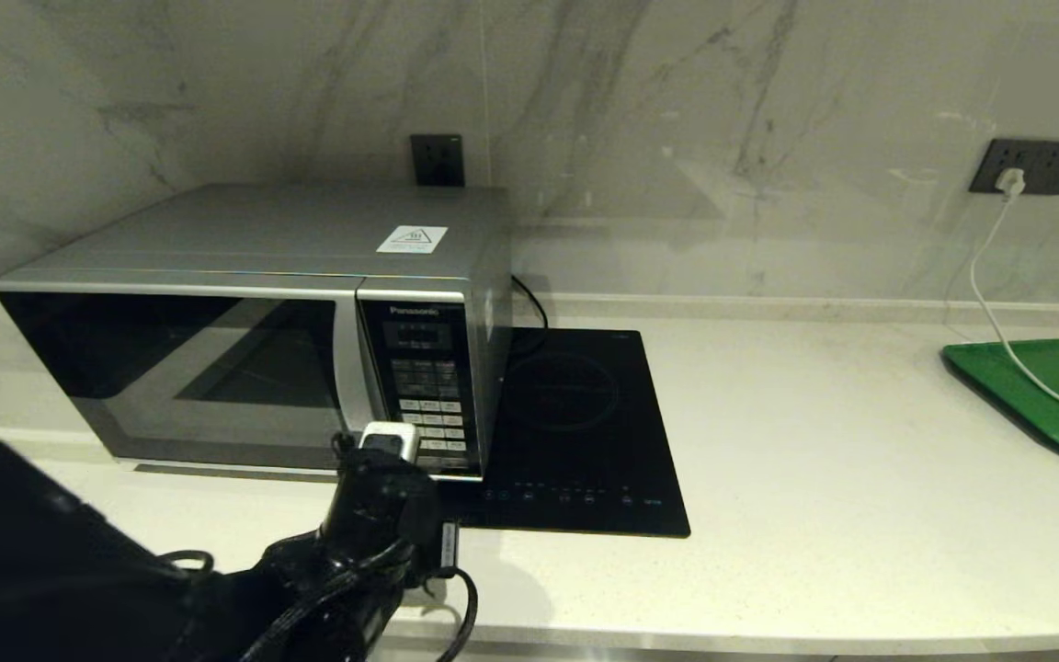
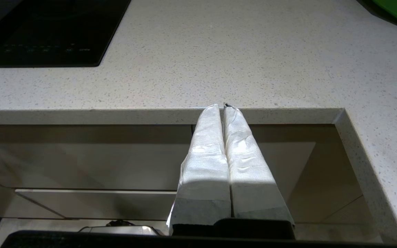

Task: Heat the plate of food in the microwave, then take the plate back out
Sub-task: Open the microwave oven

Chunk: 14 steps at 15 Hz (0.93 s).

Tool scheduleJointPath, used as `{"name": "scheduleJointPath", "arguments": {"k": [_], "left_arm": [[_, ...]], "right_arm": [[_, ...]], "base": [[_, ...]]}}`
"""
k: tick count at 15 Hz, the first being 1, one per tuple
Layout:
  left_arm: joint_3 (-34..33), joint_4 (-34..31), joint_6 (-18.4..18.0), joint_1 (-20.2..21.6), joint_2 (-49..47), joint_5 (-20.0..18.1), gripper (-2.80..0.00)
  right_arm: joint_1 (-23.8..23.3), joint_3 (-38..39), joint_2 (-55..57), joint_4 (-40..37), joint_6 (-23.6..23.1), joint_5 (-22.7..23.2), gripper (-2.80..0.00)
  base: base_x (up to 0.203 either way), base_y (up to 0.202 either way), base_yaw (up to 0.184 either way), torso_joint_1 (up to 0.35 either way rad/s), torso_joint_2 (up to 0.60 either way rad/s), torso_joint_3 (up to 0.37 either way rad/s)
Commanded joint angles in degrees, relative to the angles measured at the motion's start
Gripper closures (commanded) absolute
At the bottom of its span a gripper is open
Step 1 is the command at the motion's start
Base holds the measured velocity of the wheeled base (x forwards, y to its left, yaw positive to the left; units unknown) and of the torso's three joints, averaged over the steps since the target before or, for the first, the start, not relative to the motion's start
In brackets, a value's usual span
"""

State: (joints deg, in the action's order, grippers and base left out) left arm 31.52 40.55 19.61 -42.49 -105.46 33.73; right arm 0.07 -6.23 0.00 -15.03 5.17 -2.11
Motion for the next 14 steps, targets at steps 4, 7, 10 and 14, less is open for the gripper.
{"name": "scheduleJointPath", "arguments": {"k": [4, 7, 10, 14], "left_arm": [[-14.4, -4.5, 0.9, -4.8, 24.6, 4.3, 0.00], [-8.3, -24.8, -1.5, -2.5, 40.9, 6.1, 0.00], [11.5, -52.4, -4.6, 3.9, 52.1, 6.5, 0.00], [24.6, -75.1, -15.6, 10.8, 68.5, 6.8, 0.00]], "right_arm": [[0.0, 0.0, 0.0, -0.1, 0.0, 0.0, 0.00], [0.0, 0.0, 0.0, -0.1, 0.0, 0.0, 0.00], [0.0, 0.0, 0.0, -0.1, 0.0, 0.0, 0.00], [0.0, 0.0, 0.0, -0.1, 0.0, 0.0, 0.00]], "base": [[0.000, 0.000, 0.000, 0.000, 0.00, 0.000], [0.000, 0.000, 0.000, 0.000, 0.00, 0.000], [0.000, 0.000, 0.000, 0.000, 0.00, 0.000], [0.000, 0.000, 0.000, 0.000, 0.00, 0.000]]}}
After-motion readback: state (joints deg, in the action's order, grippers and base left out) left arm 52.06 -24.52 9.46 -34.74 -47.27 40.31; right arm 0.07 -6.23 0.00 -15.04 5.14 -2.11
